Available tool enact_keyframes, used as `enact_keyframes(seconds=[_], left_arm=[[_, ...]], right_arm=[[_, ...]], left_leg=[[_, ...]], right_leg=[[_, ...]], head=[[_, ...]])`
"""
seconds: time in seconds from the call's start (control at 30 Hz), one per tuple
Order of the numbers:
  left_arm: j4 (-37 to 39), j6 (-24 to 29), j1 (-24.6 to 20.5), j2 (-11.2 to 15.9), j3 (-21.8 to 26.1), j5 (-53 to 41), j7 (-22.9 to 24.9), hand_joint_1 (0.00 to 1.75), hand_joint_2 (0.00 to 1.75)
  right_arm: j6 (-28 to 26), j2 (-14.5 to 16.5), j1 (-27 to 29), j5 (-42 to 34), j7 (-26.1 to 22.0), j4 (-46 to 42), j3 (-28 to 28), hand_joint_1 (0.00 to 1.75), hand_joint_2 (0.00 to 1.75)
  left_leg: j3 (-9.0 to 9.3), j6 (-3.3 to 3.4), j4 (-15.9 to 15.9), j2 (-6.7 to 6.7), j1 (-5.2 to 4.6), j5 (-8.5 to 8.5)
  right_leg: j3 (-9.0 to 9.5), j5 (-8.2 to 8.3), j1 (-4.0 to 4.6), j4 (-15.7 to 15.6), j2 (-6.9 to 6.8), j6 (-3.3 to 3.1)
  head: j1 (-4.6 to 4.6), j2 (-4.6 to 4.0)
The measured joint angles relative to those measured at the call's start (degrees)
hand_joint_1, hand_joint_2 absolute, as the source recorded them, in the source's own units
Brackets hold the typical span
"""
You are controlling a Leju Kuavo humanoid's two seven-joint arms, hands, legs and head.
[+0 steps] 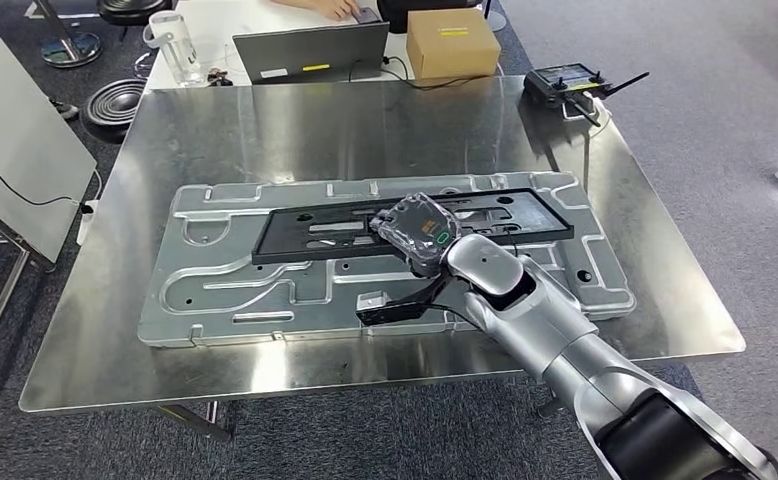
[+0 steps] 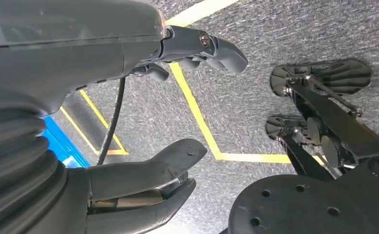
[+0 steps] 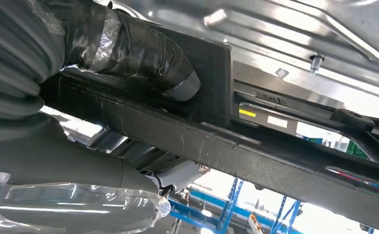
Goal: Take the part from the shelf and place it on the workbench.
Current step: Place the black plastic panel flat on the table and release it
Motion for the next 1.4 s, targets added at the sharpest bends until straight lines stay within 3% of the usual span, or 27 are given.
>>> enact_keyframes(seconds=[0.03, 0.17, 0.33, 0.47, 1.1, 1.23, 1.3, 1.37, 1.4], left_arm=[[0.0, 0.0, 0.0, 0.0, 0.0, 0.0, 0.0, 0.00, 1.75], [0.0, 0.0, 0.0, 0.0, 0.1, -0.2, 0.0, 0.00, 1.75], [0.0, 0.0, -0.1, 0.0, 0.2, -0.6, 0.0, 0.00, 1.75], [0.0, 0.0, -0.1, 0.0, 0.3, -0.7, 0.0, 0.00, 0.00], [0.0, -0.1, -0.2, 0.0, 1.6, -1.8, 0.0, 0.00, 0.00], [0.0, -0.3, -0.1, 0.1, 2.5, -2.5, 0.0, 0.00, 0.00], [0.0, -0.4, 0.0, 0.1, 2.9, -2.8, 0.0, 0.00, 0.00], [0.0, -0.4, 0.0, 0.1, 3.3, -3.0, 0.0, 0.00, 0.00], [0.0, -0.4, 0.0, 0.1, 3.5, -3.0, 0.0, 0.00, 0.00]], right_arm=[[0.0, 0.0, 0.0, 0.0, 0.0, 0.2, 0.0, 1.75, 1.75], [-0.1, 0.0, 0.1, -0.1, -0.3, 1.3, -0.1, 0.00, 0.00], [-0.5, 0.0, 0.4, -0.4, -1.3, 3.0, -0.4, 0.00, 0.00], [-0.7, 0.0, 0.9, -0.9, -1.9, 4.6, -0.4, 0.00, 0.00], [-1.2, 0.6, 1.2, -2.3, -4.7, 7.4, -1.0, 0.00, 0.00], [-1.0, 0.5, 2.0, -3.8, -6.5, 4.7, -1.0, 0.00, 0.00], [-0.5, 0.2, 2.5, -4.5, -7.1, 2.1, -1.0, 0.00, 0.00], [0.0, -0.2, 3.5, -5.1, -7.3, -0.6, -1.0, 0.00, 0.00], [0.3, -0.5, 4.1, -5.3, -7.4, -1.9, -1.0, 0.00, 0.00]], left_leg=[[0.01, 0.06, 0.0, 0.01, -0.03, -0.03], [0.05, 0.16, 0.0, 0.02, -0.14, -0.09], [0.15, 0.15, 0.0, 0.02, -0.12, -0.08], [0.26, 0.13, 0.0, 0.02, -0.01, -0.08], [0.42, 0.10, -0.2, 0.04, 0.00, -0.09], [1.03, 1.24, -1.2, 0.22, 0.22, 0.54], [1.53, 1.54, -2.4, 0.53, 0.55, 1.13], [1.55, 1.60, -2.5, 0.65, 0.48, 1.24], [1.51, 1.58, -2.4, 0.64, 0.52, 1.24]], right_leg=[[0.01, 0.00, -0.02, 0.0, 0.00, 0.05], [0.05, 0.00, -0.12, -0.2, -0.01, 0.95], [0.11, -0.02, -0.04, -0.2, 0.00, 1.26], [0.15, -0.04, 0.02, -0.1, 0.00, 1.27], [0.18, -0.14, 0.11, -0.1, 0.01, 1.16], [0.37, -0.29, -0.14, -0.2, 0.02, 2.01], [-1.28, -3.00, -0.18, 3.7, 0.05, 2.19], [-4.69, -6.57, -0.46, 11.0, 0.05, 2.47], [-6.03, -7.38, -0.66, 13.8, 0.05, 2.66]], head=[[0.00, 0.01], [0.00, 0.01], [0.00, 0.01], [0.00, 0.00], [0.00, 0.01], [0.01, 0.01], [0.02, 0.01], [0.02, 0.01], [0.02, 0.01]])
